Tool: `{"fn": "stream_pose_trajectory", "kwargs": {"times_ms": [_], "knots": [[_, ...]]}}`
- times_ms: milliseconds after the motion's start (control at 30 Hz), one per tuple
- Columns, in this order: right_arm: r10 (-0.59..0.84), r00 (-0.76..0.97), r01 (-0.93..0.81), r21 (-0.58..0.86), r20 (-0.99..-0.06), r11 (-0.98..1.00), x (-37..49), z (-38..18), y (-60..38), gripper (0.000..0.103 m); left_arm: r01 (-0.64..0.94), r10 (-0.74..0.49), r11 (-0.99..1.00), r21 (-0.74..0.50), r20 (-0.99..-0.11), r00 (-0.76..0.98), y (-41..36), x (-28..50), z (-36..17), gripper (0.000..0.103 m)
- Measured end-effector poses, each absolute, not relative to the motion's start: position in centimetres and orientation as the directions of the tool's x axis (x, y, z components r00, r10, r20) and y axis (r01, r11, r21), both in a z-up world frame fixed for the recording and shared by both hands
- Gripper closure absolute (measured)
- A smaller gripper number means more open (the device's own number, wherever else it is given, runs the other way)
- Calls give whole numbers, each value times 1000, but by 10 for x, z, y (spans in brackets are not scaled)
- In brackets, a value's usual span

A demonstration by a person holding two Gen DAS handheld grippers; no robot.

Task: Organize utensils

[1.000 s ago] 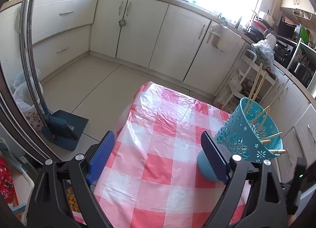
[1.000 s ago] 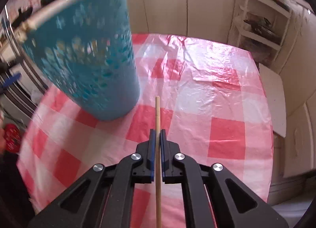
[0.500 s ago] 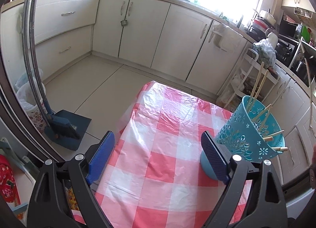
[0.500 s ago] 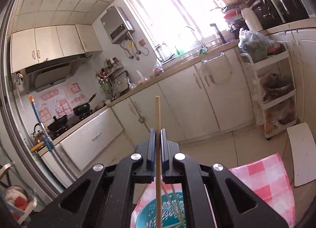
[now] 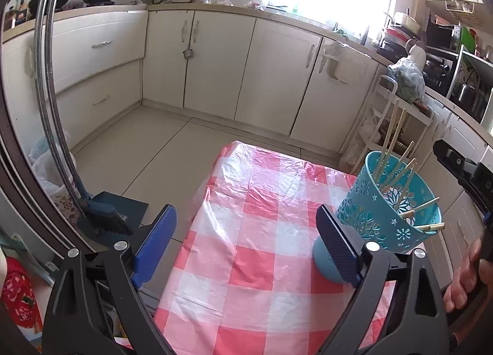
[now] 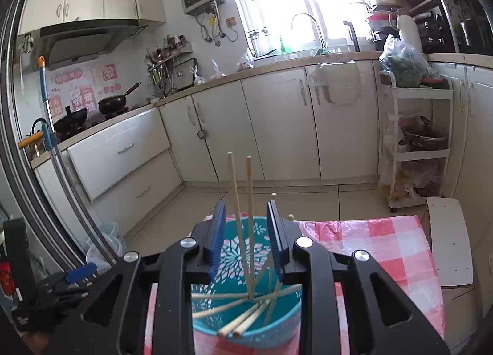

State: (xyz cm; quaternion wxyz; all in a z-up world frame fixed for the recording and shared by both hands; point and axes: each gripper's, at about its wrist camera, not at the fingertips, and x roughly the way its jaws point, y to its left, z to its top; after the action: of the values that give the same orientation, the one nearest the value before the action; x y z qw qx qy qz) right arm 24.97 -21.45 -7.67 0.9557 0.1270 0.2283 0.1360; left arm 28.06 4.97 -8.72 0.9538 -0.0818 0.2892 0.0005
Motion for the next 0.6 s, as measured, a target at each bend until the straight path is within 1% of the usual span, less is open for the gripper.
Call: {"fn": "stream_pose_trajectory", "kwargs": {"times_ms": [67,100,133,167,267,367,500,600], "knots": [[322,857,-213,292,-403,932,232,-76,-215,67,-41,-40,990,-137,-545,837,46,279,-86,14],[319,857,-212,287,-405,934,224,-76,-214,64,-38,-39,991,-130,-543,839,44,278,-85,14],[315,857,-208,285,-408,936,218,-78,-215,59,-34,-38,992,-122,-541,840,43,277,-84,13],[310,857,-202,285,-412,937,210,-79,-216,56,-30,-37,993,-115,-540,841,41,277,-84,13],[302,847,-190,282,-437,940,191,-87,-217,53,-21,-40,994,-108,-541,840,37,275,-83,12],[292,826,-165,287,-483,944,175,-101,-215,49,-17,-43,994,-104,-543,838,36,275,-83,11],[285,782,-135,297,-554,945,164,-123,-213,48,-10,-45,995,-97,-544,838,33,274,-83,9],[283,757,-110,312,-589,944,159,-133,-215,47,-5,-39,997,-80,-542,839,29,271,-83,8]]}}
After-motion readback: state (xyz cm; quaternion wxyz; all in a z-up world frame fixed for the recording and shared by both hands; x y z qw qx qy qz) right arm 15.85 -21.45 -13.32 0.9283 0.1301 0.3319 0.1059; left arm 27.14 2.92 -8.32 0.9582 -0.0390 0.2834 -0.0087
